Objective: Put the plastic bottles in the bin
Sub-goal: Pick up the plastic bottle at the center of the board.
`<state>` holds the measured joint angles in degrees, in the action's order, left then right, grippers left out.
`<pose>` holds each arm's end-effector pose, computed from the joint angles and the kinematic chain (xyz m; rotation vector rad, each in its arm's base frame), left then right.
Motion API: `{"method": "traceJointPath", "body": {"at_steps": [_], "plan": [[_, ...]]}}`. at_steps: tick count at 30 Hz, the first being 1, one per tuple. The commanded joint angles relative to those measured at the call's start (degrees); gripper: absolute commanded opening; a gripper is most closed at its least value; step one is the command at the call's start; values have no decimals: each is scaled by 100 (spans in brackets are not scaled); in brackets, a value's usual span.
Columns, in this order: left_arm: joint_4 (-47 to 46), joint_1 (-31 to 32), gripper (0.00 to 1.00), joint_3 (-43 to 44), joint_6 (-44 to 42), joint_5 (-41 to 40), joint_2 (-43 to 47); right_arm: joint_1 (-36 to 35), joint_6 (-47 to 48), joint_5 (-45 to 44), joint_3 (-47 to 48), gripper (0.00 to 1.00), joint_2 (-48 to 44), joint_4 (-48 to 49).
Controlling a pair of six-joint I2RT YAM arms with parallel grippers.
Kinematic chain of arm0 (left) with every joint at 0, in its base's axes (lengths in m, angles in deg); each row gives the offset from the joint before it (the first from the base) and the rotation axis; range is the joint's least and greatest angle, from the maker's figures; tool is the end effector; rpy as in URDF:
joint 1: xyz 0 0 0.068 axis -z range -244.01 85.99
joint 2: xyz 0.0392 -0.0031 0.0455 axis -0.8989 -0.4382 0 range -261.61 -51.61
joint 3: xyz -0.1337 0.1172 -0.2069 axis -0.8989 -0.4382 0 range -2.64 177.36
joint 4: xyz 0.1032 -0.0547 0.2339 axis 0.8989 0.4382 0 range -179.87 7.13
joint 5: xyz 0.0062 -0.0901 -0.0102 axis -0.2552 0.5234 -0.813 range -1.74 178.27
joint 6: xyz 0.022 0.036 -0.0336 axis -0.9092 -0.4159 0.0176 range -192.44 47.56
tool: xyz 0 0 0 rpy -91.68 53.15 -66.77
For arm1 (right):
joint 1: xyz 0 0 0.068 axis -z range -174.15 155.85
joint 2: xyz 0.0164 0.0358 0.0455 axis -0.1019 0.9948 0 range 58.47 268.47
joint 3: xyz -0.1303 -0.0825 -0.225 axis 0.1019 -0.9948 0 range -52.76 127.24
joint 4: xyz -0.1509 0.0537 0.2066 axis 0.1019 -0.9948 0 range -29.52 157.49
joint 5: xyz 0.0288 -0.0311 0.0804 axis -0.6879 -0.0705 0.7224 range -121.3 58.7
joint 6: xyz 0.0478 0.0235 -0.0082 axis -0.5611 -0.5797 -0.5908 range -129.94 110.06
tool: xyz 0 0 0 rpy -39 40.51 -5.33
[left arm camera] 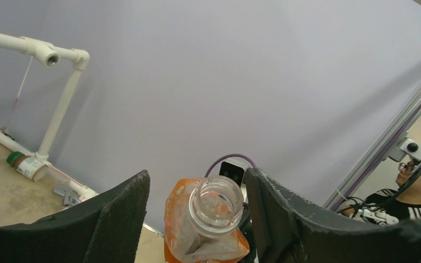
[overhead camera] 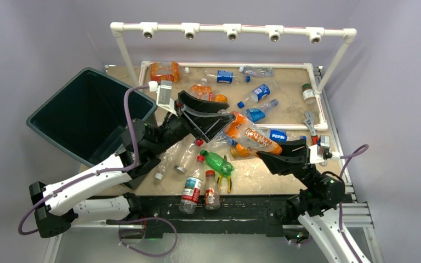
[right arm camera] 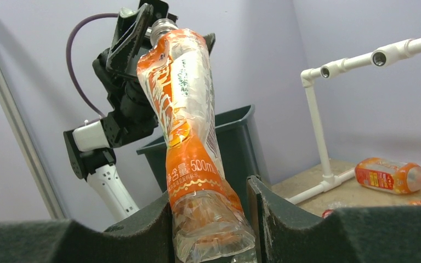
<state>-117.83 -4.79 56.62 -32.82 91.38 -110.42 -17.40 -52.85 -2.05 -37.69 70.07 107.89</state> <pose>0.1130 -0.1936 0.4533 0.2609 1.1851 -1.5666 0.0648 0.0468 0.3141 -0.3668 0.9232 1.2710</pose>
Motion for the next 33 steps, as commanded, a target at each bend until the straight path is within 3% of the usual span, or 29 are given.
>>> {"method": "traceJointPath", "body": {"at_steps": [1,4,8,11,18,20,21,23,24,25,26,28,29,33], "plan": [[179,-7,56,465,-231,180,-105,-22,-72,-87,-6,0,27,224],[381,-7,48,581,-278,288,-194,-22,-68,-107,4,0,19,194],[501,-2,58,604,-269,395,-228,-22,-68,-179,13,0,14,194],[558,-6,57,599,-271,418,-226,-22,-81,-232,7,0,9,209],[620,3,30,508,-337,309,-77,-22,-135,-411,-61,0,-61,196],[648,-5,13,522,-368,275,-40,-18,-146,-414,-66,0,-54,211],[675,-7,0,556,-396,269,-36,-22,-153,-401,-66,0,-47,212],[823,-2,0,668,-453,207,-42,-21,-192,-361,-34,0,15,204],[920,-7,0,758,-521,157,-47,-18,-211,-314,6,5,71,143],[1072,-7,0,871,-601,91,-51,-22,-204,-259,96,30,143,33],[1232,-1,0,1024,-694,-45,-60,-22,-164,-206,216,61,251,-141],[1765,-4,0,1428,-992,-385,-61,-22,32,-240,552,94,374,-753],[2140,-7,0,1641,-1168,-662,-61,-22,170,-245,711,98,408,-1065],[3161,-5,0,2566,-1887,-1785,1,-22,727,-256,1318,99,386,-2163]]}}
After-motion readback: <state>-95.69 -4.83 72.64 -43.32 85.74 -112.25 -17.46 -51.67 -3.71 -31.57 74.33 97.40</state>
